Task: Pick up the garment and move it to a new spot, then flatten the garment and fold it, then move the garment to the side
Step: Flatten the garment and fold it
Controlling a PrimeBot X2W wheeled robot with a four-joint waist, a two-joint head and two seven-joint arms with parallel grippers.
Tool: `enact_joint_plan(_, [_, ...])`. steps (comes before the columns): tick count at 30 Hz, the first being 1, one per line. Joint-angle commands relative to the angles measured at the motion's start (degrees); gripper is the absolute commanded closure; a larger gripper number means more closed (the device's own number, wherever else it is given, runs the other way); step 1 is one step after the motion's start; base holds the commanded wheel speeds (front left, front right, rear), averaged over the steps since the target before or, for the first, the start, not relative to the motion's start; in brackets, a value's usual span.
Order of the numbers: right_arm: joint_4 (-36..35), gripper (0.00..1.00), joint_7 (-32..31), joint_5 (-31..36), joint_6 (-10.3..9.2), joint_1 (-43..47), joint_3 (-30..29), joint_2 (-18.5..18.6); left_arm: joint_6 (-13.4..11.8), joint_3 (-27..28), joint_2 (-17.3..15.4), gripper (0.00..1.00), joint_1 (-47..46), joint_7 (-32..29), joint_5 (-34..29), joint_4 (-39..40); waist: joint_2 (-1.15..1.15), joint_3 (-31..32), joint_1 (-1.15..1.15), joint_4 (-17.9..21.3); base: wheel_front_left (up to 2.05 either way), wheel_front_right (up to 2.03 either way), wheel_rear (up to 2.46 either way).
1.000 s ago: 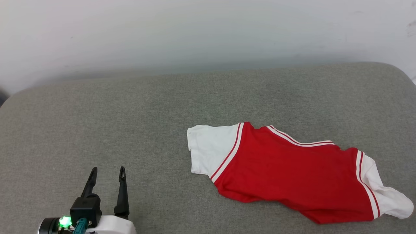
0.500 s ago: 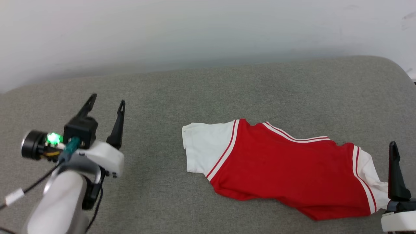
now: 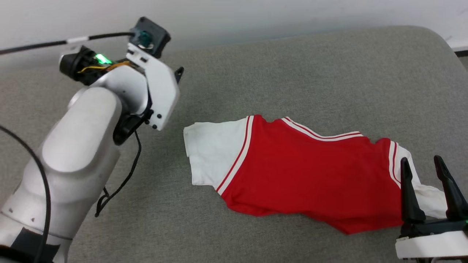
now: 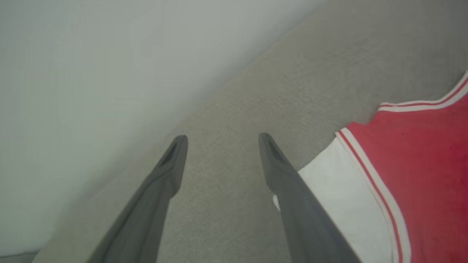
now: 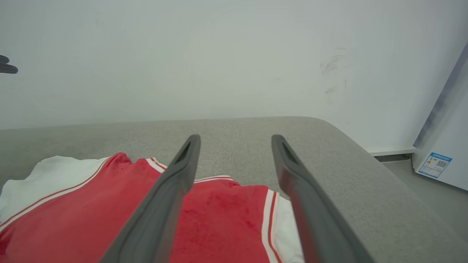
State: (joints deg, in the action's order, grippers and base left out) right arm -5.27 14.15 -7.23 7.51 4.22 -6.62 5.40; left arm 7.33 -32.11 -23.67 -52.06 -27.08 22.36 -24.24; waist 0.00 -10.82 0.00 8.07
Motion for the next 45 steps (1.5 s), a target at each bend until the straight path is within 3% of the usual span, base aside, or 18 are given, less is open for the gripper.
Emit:
enact_joint_plan(1, [0.3, 0.00, 0.4, 0.4, -0.04, -1.7, 0.6, -0.1, 0.0, -3.7, -1.0, 0.00, -3.1, -4.8, 3.4, -0.2, 0.00, -2.3, 0.00, 1.5, 0.00, 0.00, 0.00])
enact_joint_plan(7, [1.1, 0.00, 0.8, 1.0, -0.04, -4.3, 2.3, -0.2, 0.0, -17.6, -4.2, 0.00, -11.1, -20.4, 14.8, 0.0, 0.00, -6.5, 0.00, 3.4, 0.00, 0.00, 0.00])
enact_joint_plan(13, [1.9, 0.00, 1.1, 1.4, -0.04, -6.9, 3.5, -0.5, 0.0, -28.0, -7.0, 0.00, -14.8, -28.7, 21.4, -0.5, 0.00, -10.1, 0.00, 5.3, 0.00, 0.00, 0.00])
enact_joint_plan(24, [2.4, 0.00, 1.1, 1.7, -0.04, -9.4, 4.1, -0.9, 0.0, -39.3, -8.6, 0.00, -16.0, -28.1, 25.7, -2.5, 0.00, -13.3, 0.00, 6.2, 0.00, 0.00, 0.00])
enact_joint_plan(25, [2.6, 0.00, 1.1, 1.7, -0.04, -9.6, 4.2, -0.8, 0.0, -40.1, -8.7, 0.36, -16.0, -28.4, 26.0, -2.6, 0.00, -13.4, 0.00, 6.2, 0.00, 0.00, 0.00])
enact_joint_plan(26, [2.7, 0.00, 1.1, 1.8, -0.04, -10.0, 4.2, -0.7, 0.0, -40.5, -8.9, 0.94, -16.0, -28.4, 26.3, -2.7, 0.00, -13.3, 0.00, 6.1, 0.00, 0.00, 0.00])
enact_joint_plan(27, [2.7, 0.00, 1.1, 1.7, -0.04, -10.2, 4.0, -0.5, 0.0, -40.9, -9.0, 1.00, -15.9, -28.3, 26.5, -2.7, 0.00, -13.2, 0.00, 6.0, 0.00, 0.00, 0.00])
enact_joint_plan(31, [2.7, 0.00, 1.1, 1.1, -0.05, -10.9, 2.5, 1.3, 0.0, -41.2, -9.8, 1.00, -16.4, -26.6, 27.8, -1.7, 0.00, -11.6, 0.00, 5.2, 0.00, 0.00, 0.00])
enact_joint_plan(35, [1.9, 0.00, 1.1, 1.3, -0.04, -12.3, 0.2, 5.5, 0.0, -41.1, -10.7, 1.00, -16.6, -22.7, 28.7, 0.1, 0.00, -9.1, 0.00, 4.3, 0.00, 0.00, 0.00])
enact_joint_plan(38, [1.6, 0.00, -2.3, 0.6, -0.05, -13.7, -0.9, 11.2, 0.0, -41.2, -12.0, 1.00, -15.9, -20.2, 29.8, 1.7, 0.00, -7.3, 0.00, 3.6, 0.00, 0.00, 0.00])
enact_joint_plan(41, [1.5, 0.00, -10.7, -2.7, -0.04, -15.0, 1.0, 19.1, 0.0, -41.2, -13.4, 1.00, -15.4, -18.3, 30.5, 3.3, 0.00, -6.1, 0.00, 2.7, 0.00, 0.00, 0.00])
enact_joint_plan(45, [2.4, 0.00, -26.3, -12.5, -0.05, -16.2, 7.4, 32.2, 0.0, -41.3, -14.6, 1.00, -14.7, -16.8, 30.8, 5.3, 0.00, -5.5, 0.00, 1.7, 0.00, 0.00, 0.00])
